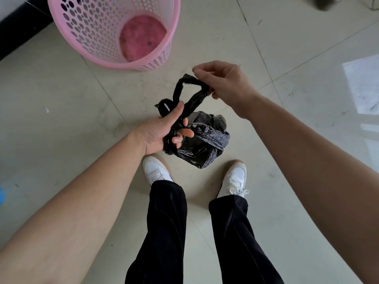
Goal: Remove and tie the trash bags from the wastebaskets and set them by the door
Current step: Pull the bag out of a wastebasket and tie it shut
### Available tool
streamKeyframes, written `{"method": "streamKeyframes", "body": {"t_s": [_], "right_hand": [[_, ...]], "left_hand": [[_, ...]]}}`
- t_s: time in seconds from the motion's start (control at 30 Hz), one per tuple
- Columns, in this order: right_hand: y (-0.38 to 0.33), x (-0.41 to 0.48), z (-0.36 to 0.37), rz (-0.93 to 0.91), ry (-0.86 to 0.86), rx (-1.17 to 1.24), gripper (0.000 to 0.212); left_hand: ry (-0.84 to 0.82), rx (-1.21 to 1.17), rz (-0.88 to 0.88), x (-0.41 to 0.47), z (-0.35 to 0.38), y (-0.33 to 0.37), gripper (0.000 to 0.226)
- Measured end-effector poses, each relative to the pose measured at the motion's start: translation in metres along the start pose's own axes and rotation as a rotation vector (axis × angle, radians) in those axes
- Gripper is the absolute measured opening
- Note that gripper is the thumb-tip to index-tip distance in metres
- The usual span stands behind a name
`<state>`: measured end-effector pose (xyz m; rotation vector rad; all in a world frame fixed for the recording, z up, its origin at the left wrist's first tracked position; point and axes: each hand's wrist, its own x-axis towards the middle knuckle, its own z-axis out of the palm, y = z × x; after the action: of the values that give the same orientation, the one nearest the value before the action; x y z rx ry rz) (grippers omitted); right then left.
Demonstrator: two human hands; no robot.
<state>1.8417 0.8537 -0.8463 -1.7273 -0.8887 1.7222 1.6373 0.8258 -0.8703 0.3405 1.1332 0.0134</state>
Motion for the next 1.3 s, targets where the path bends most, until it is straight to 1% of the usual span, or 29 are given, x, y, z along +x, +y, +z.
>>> {"method": "streamKeyframes", "body": {"t_s": [0.07,0.1,0.2,0.3,0.37,0.43,0.5,0.57,0.63,0.67,0.73,0.77,0.8,0.83,0.87,0.9,0.93,0.97,1.0,1.07,1.1,1.13,1.17,1.23,1.27,1.3], "right_hand": [[-0.001,0.000,0.002,-0.040,0.095,0.005,0.011],[0.002,-0.003,0.001,-0.028,0.100,0.005,0.010],[0.024,-0.025,-0.002,0.074,-0.010,-0.004,0.007],[0.055,-0.050,0.004,0.126,-0.132,-0.119,0.004],[0.073,-0.060,0.012,0.121,-0.138,-0.230,0.016],[0.087,-0.062,0.021,0.140,-0.120,-0.329,0.035],[0.090,-0.060,0.028,0.111,-0.075,-0.430,0.057],[0.089,-0.055,0.032,0.087,-0.028,-0.487,0.071],[0.084,-0.051,0.033,0.089,0.035,-0.524,0.075],[0.082,-0.049,0.033,0.056,0.093,-0.581,0.076],[0.080,-0.046,0.032,-0.097,0.211,-0.715,0.082],[0.076,-0.043,0.031,-0.151,0.226,-0.735,0.091],[0.073,-0.040,0.030,-0.153,0.192,-0.735,0.099],[0.068,-0.038,0.029,-0.128,0.114,-0.737,0.100],[0.067,-0.034,0.028,-0.100,0.009,-0.760,0.089],[0.066,-0.031,0.027,-0.076,-0.089,-0.800,0.071],[0.065,-0.029,0.026,-0.049,-0.158,-0.833,0.051],[0.065,-0.028,0.024,-0.018,-0.187,-0.836,0.036],[0.065,-0.028,0.024,0.026,-0.179,-0.795,0.028],[0.069,-0.030,0.026,0.103,-0.132,-0.684,0.018],[0.070,-0.032,0.029,0.116,-0.120,-0.658,0.013],[0.072,-0.034,0.033,0.124,-0.125,-0.655,0.009],[0.073,-0.035,0.037,0.134,-0.139,-0.652,0.006],[0.077,-0.039,0.044,0.144,-0.204,-0.641,0.006],[0.080,-0.041,0.045,0.160,-0.247,-0.640,0.008],[0.085,-0.041,0.044,0.191,-0.286,-0.636,0.009]], "left_hand": [[0.013,-0.124,0.022,0.001,-0.003,-0.002,0.048],[0.018,-0.194,0.036,0.002,-0.006,-0.003,0.048],[0.011,-0.324,0.072,0.001,-0.011,-0.006,0.045],[-0.014,-0.429,0.112,0.000,-0.009,-0.005,0.044],[-0.027,-0.510,0.148,0.000,-0.008,-0.005,0.037],[-0.030,-0.539,0.167,0.000,-0.006,-0.005,0.030],[-0.030,-0.459,0.157,-0.001,-0.002,-0.004,0.031],[-0.017,-0.285,0.118,-0.004,0.001,-0.001,0.034],[-0.007,-0.066,0.100,-0.006,0.002,0.004,0.034],[0.000,0.026,0.107,-0.007,0.001,0.007,0.033],[0.033,0.139,0.140,-0.009,0.000,0.013,0.029],[0.048,0.161,0.157,-0.010,0.000,0.015,0.027],[0.055,0.175,0.172,-0.012,0.001,0.017,0.025],[0.055,0.192,0.181,-0.014,0.002,0.017,0.023],[0.062,0.229,0.183,-0.016,0.003,0.018,0.023],[0.100,0.299,0.191,-0.016,0.004,0.017,0.024],[0.183,0.384,0.213,-0.015,0.004,0.015,0.027],[0.306,0.444,0.249,-0.012,0.003,0.012,0.031],[0.448,0.447,0.300,-0.008,0.001,0.008,0.037],[0.692,0.293,0.405,0.000,-0.002,-0.001,0.039],[0.764,0.152,0.430,0.002,-0.001,-0.004,0.037],[0.791,-0.040,0.435,0.003,0.002,-0.005,0.037],[0.762,-0.284,0.422,0.004,0.005,-0.005,0.040],[0.614,-0.760,0.398,0.002,0.008,-0.001,0.046],[0.561,-0.889,0.388,0.003,0.008,-0.001,0.048],[0.532,-0.933,0.375,0.003,0.009,-0.002,0.049]]}}
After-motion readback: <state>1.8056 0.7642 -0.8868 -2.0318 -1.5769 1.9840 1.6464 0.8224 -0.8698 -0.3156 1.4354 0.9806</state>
